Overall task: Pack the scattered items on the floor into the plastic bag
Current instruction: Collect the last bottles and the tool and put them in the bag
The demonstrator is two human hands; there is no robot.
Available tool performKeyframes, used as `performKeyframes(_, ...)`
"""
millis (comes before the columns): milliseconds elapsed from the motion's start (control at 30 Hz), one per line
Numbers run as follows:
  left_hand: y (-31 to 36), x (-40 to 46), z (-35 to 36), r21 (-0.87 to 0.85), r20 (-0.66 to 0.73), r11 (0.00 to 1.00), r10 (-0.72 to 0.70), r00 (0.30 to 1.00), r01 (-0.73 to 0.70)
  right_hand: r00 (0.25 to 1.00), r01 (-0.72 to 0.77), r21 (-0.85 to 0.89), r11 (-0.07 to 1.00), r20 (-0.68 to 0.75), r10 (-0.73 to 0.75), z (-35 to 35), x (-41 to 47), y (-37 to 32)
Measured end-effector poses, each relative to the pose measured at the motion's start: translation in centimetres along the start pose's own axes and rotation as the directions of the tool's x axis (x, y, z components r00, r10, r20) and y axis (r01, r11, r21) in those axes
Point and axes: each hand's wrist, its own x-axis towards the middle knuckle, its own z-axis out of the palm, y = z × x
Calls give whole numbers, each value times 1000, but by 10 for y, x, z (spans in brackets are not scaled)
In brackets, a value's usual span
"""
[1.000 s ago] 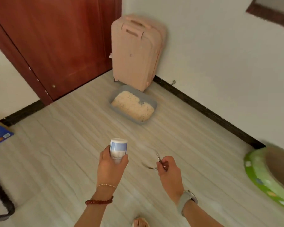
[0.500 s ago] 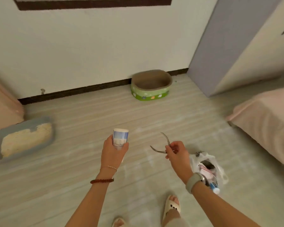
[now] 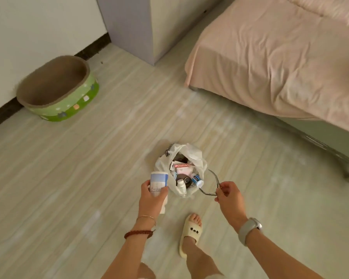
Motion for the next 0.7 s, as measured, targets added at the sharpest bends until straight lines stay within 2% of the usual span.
performKeyframes(133, -30, 71, 72, 45, 87, 985, -167, 982, 164, 993, -117, 2, 993, 6, 117, 25, 64, 42)
performKeyframes(233, -73, 141, 115, 148, 109, 967, -226, 968, 209, 984, -176, -23, 984, 1, 176, 68, 121, 86)
performKeyframes(367, -138, 240, 159, 291, 123, 939, -228, 966, 184, 988, -158, -74, 985, -15, 157, 143, 200, 149)
performKeyframes(500, -189, 319, 193, 310, 87, 932, -222, 971, 186, 992, -128, -90, 988, -7, 128, 200, 263, 195)
performKeyframes(700, -215, 370, 218, 329, 71, 943, -76, 995, 48, 991, 67, -116, 991, 124, -53, 237, 307, 234)
